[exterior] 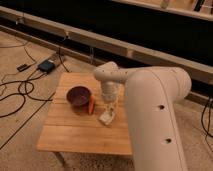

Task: Wipe the white sponge on the table

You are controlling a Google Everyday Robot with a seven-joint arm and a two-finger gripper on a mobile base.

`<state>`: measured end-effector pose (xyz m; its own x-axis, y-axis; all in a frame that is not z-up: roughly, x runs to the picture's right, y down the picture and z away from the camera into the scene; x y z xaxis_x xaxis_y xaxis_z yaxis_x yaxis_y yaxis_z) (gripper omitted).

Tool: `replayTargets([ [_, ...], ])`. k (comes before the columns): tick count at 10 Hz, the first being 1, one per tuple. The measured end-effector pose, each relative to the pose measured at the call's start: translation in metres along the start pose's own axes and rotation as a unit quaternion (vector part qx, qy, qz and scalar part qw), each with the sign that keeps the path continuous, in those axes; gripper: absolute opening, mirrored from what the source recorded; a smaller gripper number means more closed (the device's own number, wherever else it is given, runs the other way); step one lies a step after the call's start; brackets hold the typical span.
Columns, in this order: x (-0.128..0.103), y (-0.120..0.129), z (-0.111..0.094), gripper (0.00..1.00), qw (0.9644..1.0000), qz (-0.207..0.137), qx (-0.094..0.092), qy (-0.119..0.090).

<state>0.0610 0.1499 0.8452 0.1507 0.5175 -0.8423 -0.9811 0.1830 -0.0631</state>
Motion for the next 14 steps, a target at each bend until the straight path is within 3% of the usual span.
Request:
replayTargets([
  [2,0.028,0.002,0.009,0.00,0.9994,-0.023,0.004,0.025],
  [5,0.067,0.026,0.029,0.00,0.9955,-0.069,0.002,0.065],
  [7,0.075,0.052,0.035,0.00,0.9929,-0.094,-0.009,0.074],
  [10,0.068,0.093,0.041,0.00,0.9903,-0.116,-0.032,0.069],
  [14,0.031,0.134,0.035,0.00,0.9909,-0.110,-0.070,0.033],
])
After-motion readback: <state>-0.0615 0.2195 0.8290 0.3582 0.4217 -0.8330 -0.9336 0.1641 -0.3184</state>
